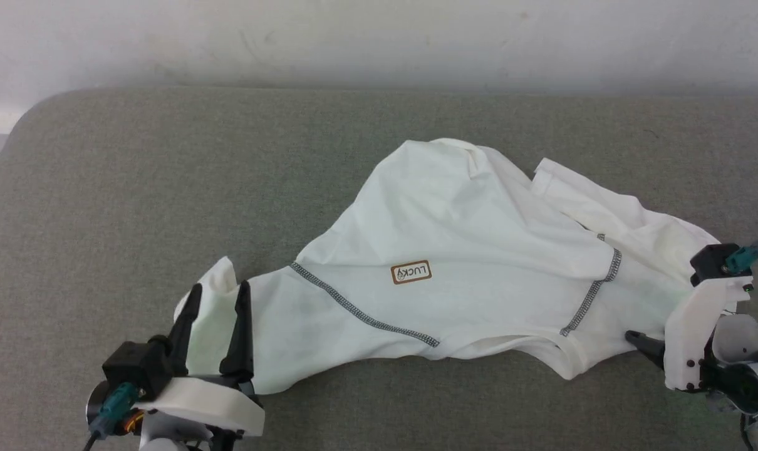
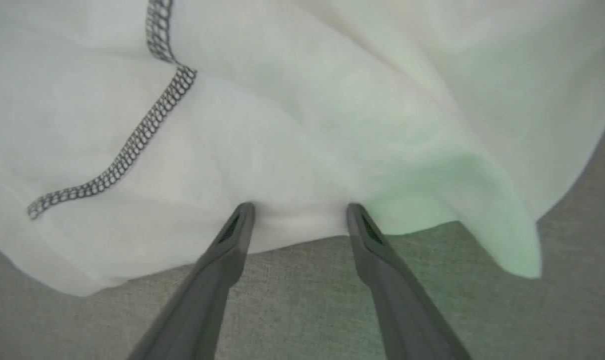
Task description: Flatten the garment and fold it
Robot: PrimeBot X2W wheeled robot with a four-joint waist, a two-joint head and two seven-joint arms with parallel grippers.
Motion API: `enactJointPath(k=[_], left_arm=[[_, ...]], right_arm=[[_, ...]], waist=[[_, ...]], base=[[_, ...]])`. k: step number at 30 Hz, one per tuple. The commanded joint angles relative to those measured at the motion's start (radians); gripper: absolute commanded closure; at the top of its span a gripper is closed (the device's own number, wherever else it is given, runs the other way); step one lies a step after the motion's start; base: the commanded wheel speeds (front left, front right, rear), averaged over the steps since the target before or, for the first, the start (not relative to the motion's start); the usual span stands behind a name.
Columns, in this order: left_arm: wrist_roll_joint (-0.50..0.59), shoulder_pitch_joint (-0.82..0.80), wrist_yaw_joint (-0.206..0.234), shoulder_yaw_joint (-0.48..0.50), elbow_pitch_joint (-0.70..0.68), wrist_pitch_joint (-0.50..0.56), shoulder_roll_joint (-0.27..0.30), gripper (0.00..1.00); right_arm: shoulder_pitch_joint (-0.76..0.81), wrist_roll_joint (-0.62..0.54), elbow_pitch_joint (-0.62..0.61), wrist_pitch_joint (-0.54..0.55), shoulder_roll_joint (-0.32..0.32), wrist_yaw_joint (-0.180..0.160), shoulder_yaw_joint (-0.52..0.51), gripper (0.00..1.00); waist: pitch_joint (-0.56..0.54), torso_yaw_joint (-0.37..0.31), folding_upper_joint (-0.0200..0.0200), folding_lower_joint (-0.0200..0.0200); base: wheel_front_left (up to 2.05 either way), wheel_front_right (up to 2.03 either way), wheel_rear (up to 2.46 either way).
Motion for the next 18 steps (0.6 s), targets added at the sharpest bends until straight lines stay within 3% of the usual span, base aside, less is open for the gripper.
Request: enactJointPath(k=[1, 2, 3, 4, 11, 18], left_arm=[[-0.007, -0.012, -0.012, -0.008, 0.008, 0.008, 0.004, 0.00], [-0.009, -0.013, -0.019, -0.013, 0.012, 0.020, 0.009, 0.00], [-0.012, -0.017, -0.027, -0.020, 0.016, 0.035, 0.014, 0.00], [-0.014, -0.023, -0.035, -0.027, 0.019, 0.054, 0.022, 0.00], [-0.044, -0.105, -0.133, -0.119, 0.056, 0.310, 0.093, 0.00], [-0.093, -0.164, -0.205, -0.218, 0.140, 0.617, 0.139, 0.00]], right_arm=[[0.056, 0.022, 0.059, 0.057, 0.028, -0.001, 0.039, 0.55], [0.057, 0.034, 0.062, 0.069, 0.029, -0.001, 0.046, 0.71], [0.058, 0.042, 0.058, 0.071, 0.029, -0.001, 0.051, 0.97], [0.056, 0.046, 0.049, 0.059, 0.027, -0.001, 0.053, 1.00], [0.060, 0.046, -0.046, -0.031, 0.012, -0.001, 0.035, 1.00], [0.091, 0.049, -0.128, -0.006, 0.021, -0.001, 0.029, 1.00]], waist=[[-0.009, -0.003, 0.0000, 0.0000], [-0.013, -0.005, 0.0000, 0.0000], [-0.018, -0.005, 0.0000, 0.0000], [-0.023, -0.006, 0.0000, 0.0000], [-0.059, -0.014, 0.0000, 0.0000], [-0.051, -0.043, 0.0000, 0.0000]], base=[[0.00, 0.00, 0.00], [0.00, 0.00, 0.00], [0.00, 0.00, 0.00], [0.00, 0.00, 0.00], [0.00, 0.00, 0.00], [0.00, 0.00, 0.00]])
